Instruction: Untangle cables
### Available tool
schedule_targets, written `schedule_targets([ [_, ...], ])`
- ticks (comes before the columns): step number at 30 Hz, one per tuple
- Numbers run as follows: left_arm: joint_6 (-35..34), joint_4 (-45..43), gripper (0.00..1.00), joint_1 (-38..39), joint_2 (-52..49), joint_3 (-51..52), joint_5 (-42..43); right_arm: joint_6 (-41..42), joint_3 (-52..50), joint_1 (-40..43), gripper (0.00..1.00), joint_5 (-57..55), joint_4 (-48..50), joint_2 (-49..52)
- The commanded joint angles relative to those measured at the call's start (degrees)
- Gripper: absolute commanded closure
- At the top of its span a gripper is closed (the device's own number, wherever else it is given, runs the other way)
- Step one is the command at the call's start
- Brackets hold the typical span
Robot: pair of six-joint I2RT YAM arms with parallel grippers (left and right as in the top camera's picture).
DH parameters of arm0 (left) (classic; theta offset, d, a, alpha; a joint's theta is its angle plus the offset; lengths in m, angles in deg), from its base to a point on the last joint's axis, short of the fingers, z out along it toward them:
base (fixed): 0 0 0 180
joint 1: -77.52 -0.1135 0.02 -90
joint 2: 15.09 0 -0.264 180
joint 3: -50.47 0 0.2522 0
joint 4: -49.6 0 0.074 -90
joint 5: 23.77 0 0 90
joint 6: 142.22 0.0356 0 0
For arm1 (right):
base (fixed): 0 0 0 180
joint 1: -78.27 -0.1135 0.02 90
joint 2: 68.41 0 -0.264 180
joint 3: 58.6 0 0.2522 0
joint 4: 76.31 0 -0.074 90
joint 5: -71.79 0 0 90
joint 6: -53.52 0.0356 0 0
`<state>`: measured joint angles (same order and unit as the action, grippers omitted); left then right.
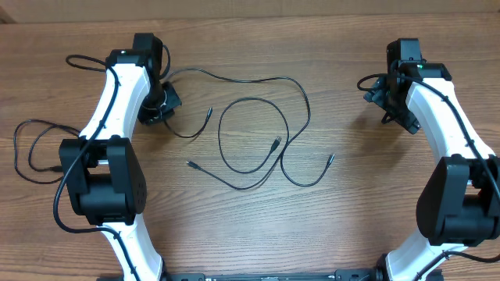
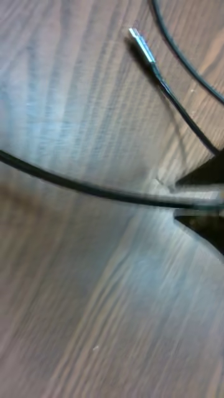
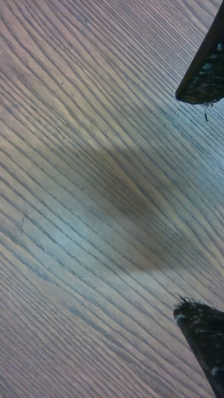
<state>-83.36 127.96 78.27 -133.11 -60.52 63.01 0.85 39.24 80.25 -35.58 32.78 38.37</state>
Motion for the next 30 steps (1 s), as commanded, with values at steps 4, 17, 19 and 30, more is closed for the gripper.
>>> schedule_targets([
  [4, -0.2, -0.04, 0.42, -0.13, 1.14, -0.2, -0.63, 0.42, -0.11, -0.02, 0.0, -0.57, 0.09, -0.48],
  [17, -8.15, 16.65, 0.5, 4.74, 1.14, 2.54, 4.83, 0.42, -0.11, -0.02, 0.0, -0.57, 0.09, -0.48],
  [19, -10.23, 16.5, 0.49, 6.49, 1.14, 4.37, 5.03, 0.42, -0.11, -0.02, 0.0, -0.57, 0.09, -0.48],
  [30, -24.2, 6.88, 0.47, 12.87, 1.14, 17.42, 4.74, 0.39, -0.11, -0.02, 0.0, -0.59, 0.09, -0.48],
])
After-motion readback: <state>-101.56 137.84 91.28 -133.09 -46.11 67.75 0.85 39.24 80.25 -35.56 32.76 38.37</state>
